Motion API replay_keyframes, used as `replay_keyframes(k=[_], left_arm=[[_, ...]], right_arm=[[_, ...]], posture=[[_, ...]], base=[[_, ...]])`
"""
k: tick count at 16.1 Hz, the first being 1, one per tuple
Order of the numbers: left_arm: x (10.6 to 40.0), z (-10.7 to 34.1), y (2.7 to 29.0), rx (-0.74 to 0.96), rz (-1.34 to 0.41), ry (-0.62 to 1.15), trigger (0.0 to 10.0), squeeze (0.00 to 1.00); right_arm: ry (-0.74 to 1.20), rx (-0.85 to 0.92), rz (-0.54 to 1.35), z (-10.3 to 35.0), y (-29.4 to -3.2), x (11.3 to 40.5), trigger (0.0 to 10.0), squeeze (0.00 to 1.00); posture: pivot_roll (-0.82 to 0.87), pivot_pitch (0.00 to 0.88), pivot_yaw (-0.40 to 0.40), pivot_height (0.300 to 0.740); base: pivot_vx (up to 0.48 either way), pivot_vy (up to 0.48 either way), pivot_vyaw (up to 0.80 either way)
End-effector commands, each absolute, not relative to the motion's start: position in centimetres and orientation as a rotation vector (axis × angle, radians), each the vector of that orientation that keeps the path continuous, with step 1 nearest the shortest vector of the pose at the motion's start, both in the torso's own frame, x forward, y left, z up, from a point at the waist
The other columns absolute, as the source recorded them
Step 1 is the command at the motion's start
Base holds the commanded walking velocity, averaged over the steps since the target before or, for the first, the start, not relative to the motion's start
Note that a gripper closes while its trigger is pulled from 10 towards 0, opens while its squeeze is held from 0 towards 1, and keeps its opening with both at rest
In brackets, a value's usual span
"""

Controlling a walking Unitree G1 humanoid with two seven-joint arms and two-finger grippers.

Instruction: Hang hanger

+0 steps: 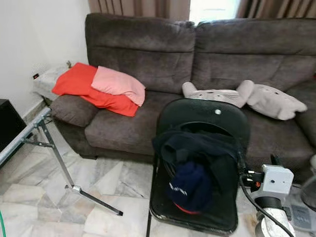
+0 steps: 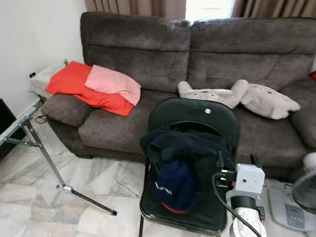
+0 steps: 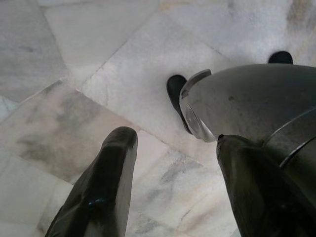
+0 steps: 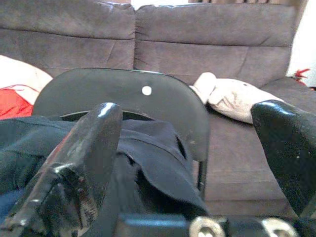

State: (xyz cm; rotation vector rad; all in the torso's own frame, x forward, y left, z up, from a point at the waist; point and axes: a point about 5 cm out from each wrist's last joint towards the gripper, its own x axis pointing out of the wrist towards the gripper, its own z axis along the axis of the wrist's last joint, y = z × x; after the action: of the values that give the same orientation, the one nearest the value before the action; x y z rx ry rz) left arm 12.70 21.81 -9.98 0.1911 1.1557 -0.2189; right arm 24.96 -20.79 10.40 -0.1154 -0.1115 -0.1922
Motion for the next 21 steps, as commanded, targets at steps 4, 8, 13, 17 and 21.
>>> replay_keyframes(k=[4,8,13,17,21], left_arm=[[12.5,-10.1,21.8,0.195,-0.218,1.170,10.0,0.00],[12.4,-10.1,21.6,0.189,-0.239,1.180,10.0,0.00],[12.4,-10.1,21.7,0.192,-0.240,1.190,10.0,0.00],[12.5,-10.1,21.8,0.192,-0.232,1.188,10.0,0.00],[12.6,-10.1,21.9,0.201,-0.235,1.195,10.0,0.00]], right_arm=[[-0.121,-0.124,-0.191,10.8,-20.7,24.9,10.0,0.00],[-0.131,-0.164,-0.285,11.3,-22.2,24.1,10.0,0.00],[-0.105,-0.261,-0.354,12.0,-23.3,23.3,10.0,0.00],[0.035,-0.421,-0.246,11.0,-22.2,22.6,10.0,0.00],[0.129,-0.456,-0.114,10.5,-21.0,21.7,10.0,1.00]], posture=[[-0.04,0.000,0.012,0.740],[-0.05,0.000,0.009,0.740],[-0.07,0.000,0.020,0.740],[-0.07,0.001,0.020,0.740],[-0.09,0.009,0.023,0.740]], base=[[0.216,0.000,0.00],[0.000,0.000,0.00],[0.000,0.000,0.00],[0.000,0.000,0.00],[0.000,0.000,0.00]])
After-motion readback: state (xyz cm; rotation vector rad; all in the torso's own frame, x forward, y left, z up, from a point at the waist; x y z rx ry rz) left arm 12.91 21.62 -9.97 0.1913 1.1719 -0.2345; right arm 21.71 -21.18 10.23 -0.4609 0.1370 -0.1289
